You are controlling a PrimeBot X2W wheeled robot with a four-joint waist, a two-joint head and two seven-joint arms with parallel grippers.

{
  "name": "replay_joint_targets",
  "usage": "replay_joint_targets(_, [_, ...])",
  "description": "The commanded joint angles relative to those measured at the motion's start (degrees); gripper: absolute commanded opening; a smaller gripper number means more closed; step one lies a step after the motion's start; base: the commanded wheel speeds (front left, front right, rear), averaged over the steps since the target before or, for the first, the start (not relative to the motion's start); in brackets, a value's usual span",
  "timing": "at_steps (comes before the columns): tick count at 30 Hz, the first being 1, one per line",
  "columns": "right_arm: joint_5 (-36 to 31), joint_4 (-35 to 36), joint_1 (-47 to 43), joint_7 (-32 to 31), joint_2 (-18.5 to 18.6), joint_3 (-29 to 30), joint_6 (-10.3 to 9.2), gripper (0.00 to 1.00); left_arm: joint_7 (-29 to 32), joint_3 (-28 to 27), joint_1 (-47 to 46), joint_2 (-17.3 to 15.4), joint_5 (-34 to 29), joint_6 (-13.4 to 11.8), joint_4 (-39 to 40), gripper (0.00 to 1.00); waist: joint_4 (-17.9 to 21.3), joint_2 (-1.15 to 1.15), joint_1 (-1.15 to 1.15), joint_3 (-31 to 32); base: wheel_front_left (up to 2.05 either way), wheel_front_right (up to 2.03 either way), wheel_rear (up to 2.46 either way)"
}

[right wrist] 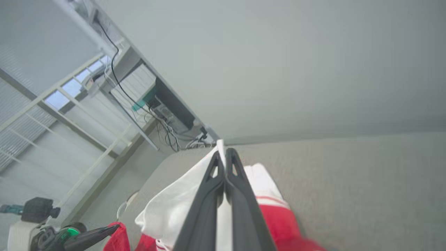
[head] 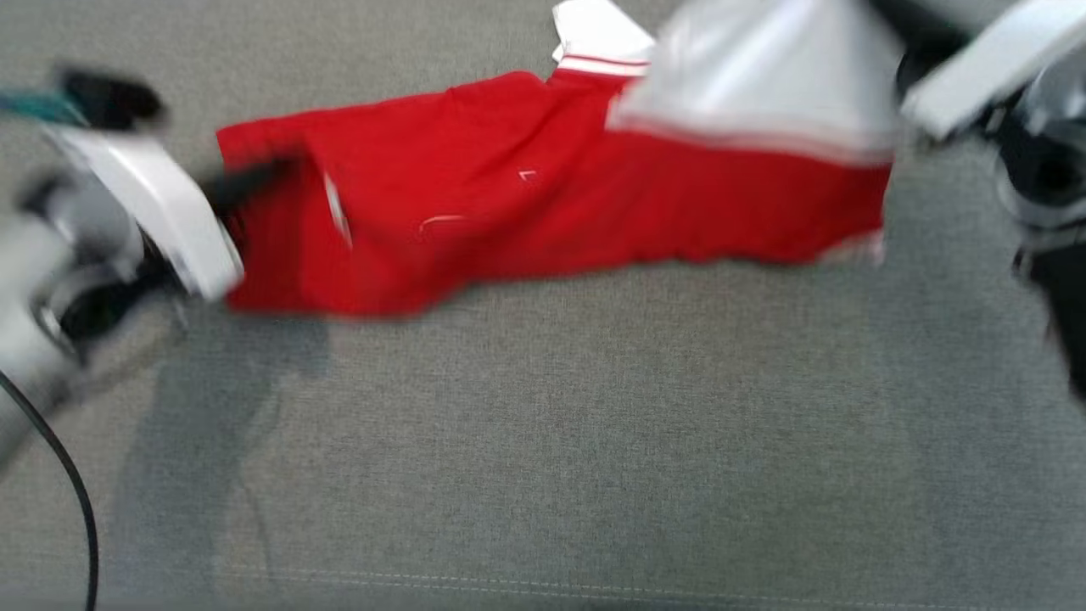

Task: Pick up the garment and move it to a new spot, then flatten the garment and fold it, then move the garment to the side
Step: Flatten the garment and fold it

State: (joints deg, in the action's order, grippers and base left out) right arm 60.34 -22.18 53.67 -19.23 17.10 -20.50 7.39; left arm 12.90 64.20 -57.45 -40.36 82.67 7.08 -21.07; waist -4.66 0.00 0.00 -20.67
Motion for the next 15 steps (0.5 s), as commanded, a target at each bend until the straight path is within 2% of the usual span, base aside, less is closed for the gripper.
replay_joint_targets(1, [-3.7,-0.8,8.1,5.1,-0.4,2.8,0.1,0.0,-6.1,-6.8,-9.5,-2.2,-3.4,0.4,-2.7,0.0,0.4,0.0,0.0,-6.9,0.0,0.0,0.0])
replay_joint_targets(3, [-9.8,-6.2,19.0,14.9,-3.6,7.2,0.1,0.0,-20.6,-12.3,-18.9,0.2,-9.6,0.4,-7.4,0.0,0.9,0.0,0.0,-7.6,0.0,0.0,0.0])
replay_joint_targets(5, [-13.3,-9.0,26.8,21.0,-5.7,9.3,0.1,0.0,-26.6,-15.2,-25.0,2.0,-12.5,0.4,-9.2,0.0,1.3,0.0,0.0,-8.0,0.0,0.0,0.0])
replay_joint_targets(8, [-12.7,-10.5,30.3,21.7,-7.1,8.8,0.1,0.0,-27.7,-15.9,-27.6,3.1,-14.8,0.4,-8.7,0.0,2.2,0.0,0.0,-8.5,0.0,0.0,0.0])
replay_joint_targets(11, [-11.3,-9.1,28.6,21.6,-5.0,7.7,0.1,0.0,-27.9,-17.9,-25.3,2.6,-15.6,0.4,-6.1,0.0,2.9,0.0,0.0,-10.0,0.0,0.0,0.0])
replay_joint_targets(15, [-6.2,-4.1,22.2,18.7,-1.9,5.1,0.1,0.0,-27.9,-19.5,-16.9,1.4,-15.4,0.4,-4.1,0.0,3.6,0.0,0.0,-12.2,0.0,0.0,0.0])
